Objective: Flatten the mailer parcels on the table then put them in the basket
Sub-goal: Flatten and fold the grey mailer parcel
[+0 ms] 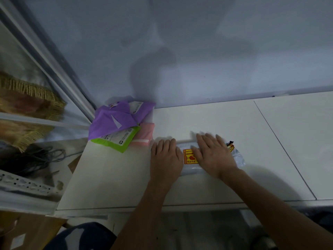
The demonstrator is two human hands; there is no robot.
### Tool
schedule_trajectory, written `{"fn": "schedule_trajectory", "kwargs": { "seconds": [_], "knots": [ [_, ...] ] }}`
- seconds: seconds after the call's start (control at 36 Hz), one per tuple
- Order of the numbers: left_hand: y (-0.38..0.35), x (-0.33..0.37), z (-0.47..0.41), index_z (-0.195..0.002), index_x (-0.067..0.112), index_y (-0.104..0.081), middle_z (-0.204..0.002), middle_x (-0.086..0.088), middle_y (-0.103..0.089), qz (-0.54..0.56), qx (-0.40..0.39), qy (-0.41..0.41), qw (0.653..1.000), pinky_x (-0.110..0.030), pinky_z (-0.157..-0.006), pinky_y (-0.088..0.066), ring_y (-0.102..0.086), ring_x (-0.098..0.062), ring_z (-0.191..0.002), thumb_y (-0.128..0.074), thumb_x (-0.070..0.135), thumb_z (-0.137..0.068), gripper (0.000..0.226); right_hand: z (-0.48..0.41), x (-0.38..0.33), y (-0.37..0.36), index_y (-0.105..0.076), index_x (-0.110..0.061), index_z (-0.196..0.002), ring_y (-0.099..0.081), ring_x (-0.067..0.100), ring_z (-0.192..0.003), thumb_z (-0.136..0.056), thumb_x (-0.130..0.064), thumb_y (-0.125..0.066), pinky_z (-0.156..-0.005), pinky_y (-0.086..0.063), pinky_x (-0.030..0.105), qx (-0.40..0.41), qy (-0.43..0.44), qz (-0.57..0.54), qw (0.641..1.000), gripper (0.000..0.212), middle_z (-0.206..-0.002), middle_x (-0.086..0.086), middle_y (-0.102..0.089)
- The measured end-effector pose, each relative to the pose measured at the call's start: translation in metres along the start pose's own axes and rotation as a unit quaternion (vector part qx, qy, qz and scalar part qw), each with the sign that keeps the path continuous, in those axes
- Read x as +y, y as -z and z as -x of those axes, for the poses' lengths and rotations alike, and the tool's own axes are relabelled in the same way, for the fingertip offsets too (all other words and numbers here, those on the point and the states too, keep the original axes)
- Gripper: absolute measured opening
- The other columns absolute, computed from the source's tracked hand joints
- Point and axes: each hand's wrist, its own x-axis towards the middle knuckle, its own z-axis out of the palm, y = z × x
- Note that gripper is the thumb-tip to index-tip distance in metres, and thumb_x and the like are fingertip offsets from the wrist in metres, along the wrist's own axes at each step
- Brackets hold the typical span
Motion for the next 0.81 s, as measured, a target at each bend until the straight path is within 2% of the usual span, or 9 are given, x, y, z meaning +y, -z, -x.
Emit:
{"fn": "schedule_trajectory", "kwargs": {
  "seconds": [0.14,0.28,0.33,0.39,0.47,0.56,0.61,0.72,0.81],
  "knots": [
    [0.001,-0.001,-0.001,-0.115,0.007,-0.065,-0.110,-0.009,-0.067,0.019,-0.030,0.008,0.999,-0.046,-0.103,-0.039,-0.058,-0.028,-0.106,-0.032,0.025,-0.094,0.043,0.002,0.012,0.002,-0.043,-0.004,-0.141,-0.050,0.027,-0.125,-0.095,-0.058,0.002,-0.110,-0.032,0.040,-0.011,-0.006,-0.032,0.999,0.084,-0.132,0.013,-0.058],
    [-0.010,-0.015,-0.008,-0.107,0.005,-0.065,-0.108,-0.010,-0.066,0.072,-0.095,-0.007,0.993,-0.047,-0.098,-0.042,-0.059,-0.032,-0.102,-0.024,0.027,-0.098,0.047,-0.003,0.018,0.005,-0.033,-0.012,-0.148,-0.041,0.022,-0.132,-0.084,-0.071,0.005,-0.112,-0.026,0.035,-0.044,-0.013,-0.076,0.996,0.095,-0.143,0.007,-0.049],
    [-0.001,-0.016,-0.011,-0.110,0.007,-0.064,-0.110,-0.007,-0.065,0.117,-0.112,0.003,0.987,-0.040,-0.100,-0.038,-0.058,-0.030,-0.105,-0.028,0.044,-0.090,0.055,-0.005,0.018,0.007,-0.032,-0.020,-0.149,-0.038,0.021,-0.134,-0.070,-0.084,0.017,-0.112,-0.024,0.036,-0.060,-0.015,-0.071,0.996,0.112,-0.145,0.003,-0.046],
    [0.014,-0.015,-0.015,-0.127,0.015,-0.054,-0.127,0.001,-0.056,0.149,-0.186,0.017,0.971,-0.031,-0.107,-0.023,-0.045,-0.022,-0.122,-0.026,0.064,-0.080,0.073,-0.005,0.017,0.012,-0.029,-0.030,-0.149,-0.033,0.022,-0.138,-0.055,-0.092,0.020,-0.113,-0.021,0.037,-0.086,-0.010,-0.051,0.995,0.123,-0.148,-0.001,-0.042],
    [0.025,-0.019,-0.026,-0.137,0.021,-0.042,-0.138,0.003,-0.045,0.152,-0.278,-0.002,0.948,-0.028,-0.108,-0.023,-0.036,-0.019,-0.130,-0.051,0.068,-0.079,0.075,-0.007,0.015,0.027,-0.023,-0.035,-0.149,-0.030,0.025,-0.138,-0.042,-0.102,0.005,-0.113,-0.018,0.040,-0.152,0.013,-0.042,0.987,0.129,-0.149,-0.001,-0.037],
    [0.029,-0.023,-0.037,-0.125,0.024,-0.051,-0.126,0.001,-0.056,0.170,-0.343,0.002,0.924,-0.033,-0.097,-0.041,-0.051,-0.021,-0.117,-0.065,0.069,-0.063,0.078,-0.012,0.011,0.041,-0.018,-0.039,-0.148,-0.033,0.026,-0.133,-0.060,-0.093,-0.039,-0.112,-0.019,0.041,-0.211,0.020,-0.067,0.975,0.106,-0.143,0.003,-0.039],
    [0.029,-0.022,-0.042,-0.111,0.029,-0.056,-0.112,0.003,-0.062,0.164,-0.363,-0.003,0.917,-0.035,-0.085,-0.049,-0.059,-0.021,-0.105,-0.064,0.072,-0.055,0.071,-0.015,0.006,0.045,-0.015,-0.039,-0.149,-0.034,0.028,-0.132,-0.066,-0.082,-0.056,-0.112,-0.020,0.042,-0.212,0.030,-0.061,0.975,0.102,-0.139,0.006,-0.040],
    [0.036,-0.018,-0.047,-0.109,0.035,-0.056,-0.111,0.007,-0.061,0.130,-0.386,-0.003,0.913,-0.040,-0.087,-0.048,-0.057,-0.018,-0.103,-0.066,0.072,-0.055,0.066,-0.018,-0.003,0.050,-0.016,-0.034,-0.149,-0.039,0.026,-0.124,-0.065,-0.077,-0.063,-0.109,-0.024,0.039,-0.196,0.048,-0.027,0.979,0.105,-0.128,0.006,-0.043],
    [0.039,-0.014,-0.049,-0.109,0.033,-0.057,-0.110,0.005,-0.060,0.112,-0.392,-0.003,0.913,-0.043,-0.091,-0.043,-0.054,-0.019,-0.105,-0.069,0.067,-0.063,0.059,-0.020,-0.003,0.050,-0.024,-0.032,-0.147,-0.042,0.026,-0.123,-0.068,-0.074,-0.063,-0.104,-0.031,0.038,-0.238,0.030,-0.053,0.969,0.098,-0.130,0.005,-0.043]
  ]
}}
